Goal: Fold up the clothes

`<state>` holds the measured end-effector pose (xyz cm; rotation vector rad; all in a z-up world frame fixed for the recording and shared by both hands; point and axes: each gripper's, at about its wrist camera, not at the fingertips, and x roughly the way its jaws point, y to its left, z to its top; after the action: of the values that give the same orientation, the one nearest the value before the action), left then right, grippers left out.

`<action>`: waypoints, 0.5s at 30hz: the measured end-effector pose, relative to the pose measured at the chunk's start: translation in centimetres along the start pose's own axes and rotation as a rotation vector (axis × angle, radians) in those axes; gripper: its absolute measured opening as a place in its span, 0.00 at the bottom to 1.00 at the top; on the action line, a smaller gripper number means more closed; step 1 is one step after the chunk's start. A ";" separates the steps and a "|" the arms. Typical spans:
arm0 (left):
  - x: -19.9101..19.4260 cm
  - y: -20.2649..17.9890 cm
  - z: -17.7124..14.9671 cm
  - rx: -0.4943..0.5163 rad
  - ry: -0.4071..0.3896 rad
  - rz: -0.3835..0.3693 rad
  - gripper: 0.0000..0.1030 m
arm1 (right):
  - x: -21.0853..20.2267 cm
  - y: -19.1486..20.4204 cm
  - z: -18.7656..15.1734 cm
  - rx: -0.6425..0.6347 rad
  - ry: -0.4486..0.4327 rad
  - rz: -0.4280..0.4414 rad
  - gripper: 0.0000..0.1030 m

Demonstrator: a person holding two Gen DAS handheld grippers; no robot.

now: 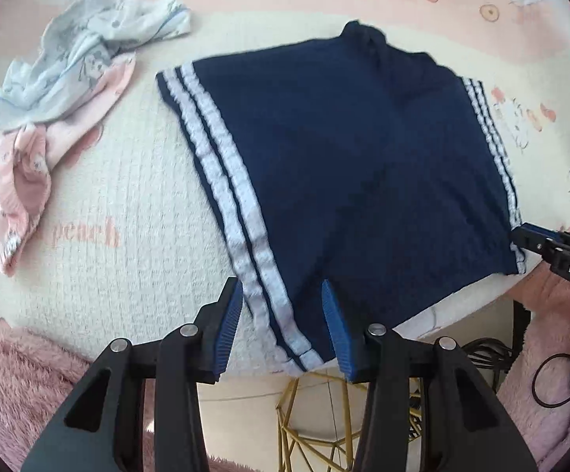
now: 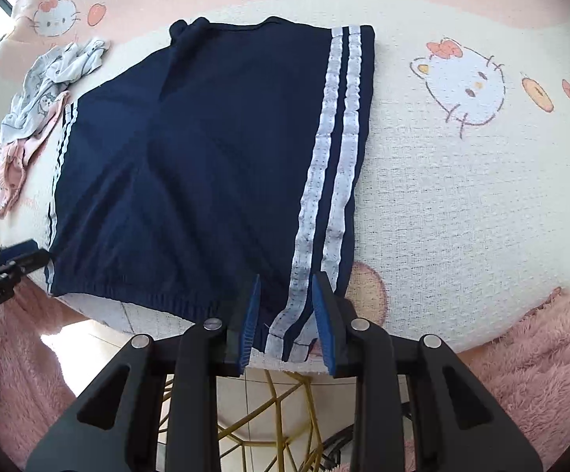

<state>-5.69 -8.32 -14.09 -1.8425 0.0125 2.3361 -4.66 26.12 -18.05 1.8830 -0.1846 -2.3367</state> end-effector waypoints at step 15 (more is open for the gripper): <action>4.5 -8.9 18.1 0.171 -0.180 -0.114 0.29 | 1.2 -3.8 13.5 -0.068 -0.120 -0.097 0.27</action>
<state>-22.96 3.03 -13.24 -1.5101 0.0803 2.3328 -18.25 29.78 -17.00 1.7589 -0.0259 -2.4875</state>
